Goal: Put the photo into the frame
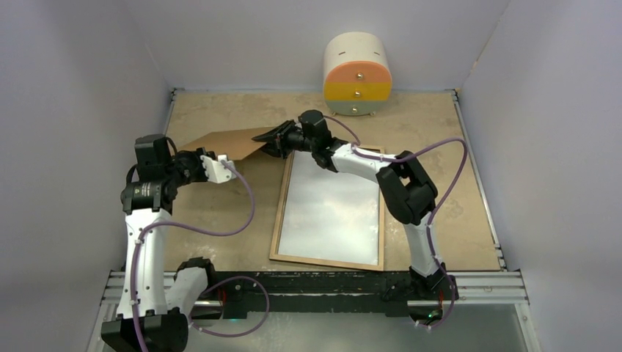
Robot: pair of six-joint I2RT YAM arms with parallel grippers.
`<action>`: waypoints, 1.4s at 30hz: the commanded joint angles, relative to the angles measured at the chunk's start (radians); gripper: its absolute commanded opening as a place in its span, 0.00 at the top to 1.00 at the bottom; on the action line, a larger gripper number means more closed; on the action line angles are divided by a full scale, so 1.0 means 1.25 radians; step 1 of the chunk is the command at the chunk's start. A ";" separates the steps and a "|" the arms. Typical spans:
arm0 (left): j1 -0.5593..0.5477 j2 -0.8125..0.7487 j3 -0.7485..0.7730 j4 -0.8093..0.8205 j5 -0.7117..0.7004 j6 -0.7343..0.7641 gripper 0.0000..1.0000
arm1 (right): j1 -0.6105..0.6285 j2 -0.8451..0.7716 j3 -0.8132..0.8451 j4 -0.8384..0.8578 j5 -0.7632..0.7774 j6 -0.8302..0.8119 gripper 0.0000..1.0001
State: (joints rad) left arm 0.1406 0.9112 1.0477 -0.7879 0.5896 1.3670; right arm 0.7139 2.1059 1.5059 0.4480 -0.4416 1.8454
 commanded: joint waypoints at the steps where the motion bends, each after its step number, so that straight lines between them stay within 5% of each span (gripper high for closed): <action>1: -0.004 -0.015 0.011 0.107 0.029 -0.038 1.00 | 0.012 -0.098 0.047 -0.041 -0.125 -0.183 0.60; 5: -0.004 0.017 0.066 0.056 0.048 -0.032 1.00 | -0.026 -0.159 0.040 -0.170 -0.155 -0.409 0.34; 12: -0.004 0.082 0.213 -0.111 0.103 0.017 1.00 | -0.112 -0.272 0.071 -0.411 -0.249 -0.856 0.13; 16: -0.005 0.097 0.278 -0.187 0.119 0.053 1.00 | -0.117 -0.353 0.050 -0.427 -0.186 -1.076 0.12; 23: -0.004 0.152 0.386 -0.354 0.161 0.115 1.00 | -0.106 -0.486 -0.127 -0.189 -0.214 -1.397 0.12; 28: -0.004 0.160 0.398 -0.378 0.170 0.133 1.00 | -0.054 -0.452 -0.052 -0.300 -0.232 -1.599 0.12; 42: -0.004 0.180 0.442 -0.416 0.181 0.150 1.00 | 0.055 -0.385 -0.008 -0.318 -0.127 -1.800 0.11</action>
State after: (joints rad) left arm 0.1368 1.1454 1.5414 -1.3205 0.7364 1.5070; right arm 0.7727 1.5932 1.4322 0.0319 -0.6666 -0.3096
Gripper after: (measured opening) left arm 0.050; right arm 0.895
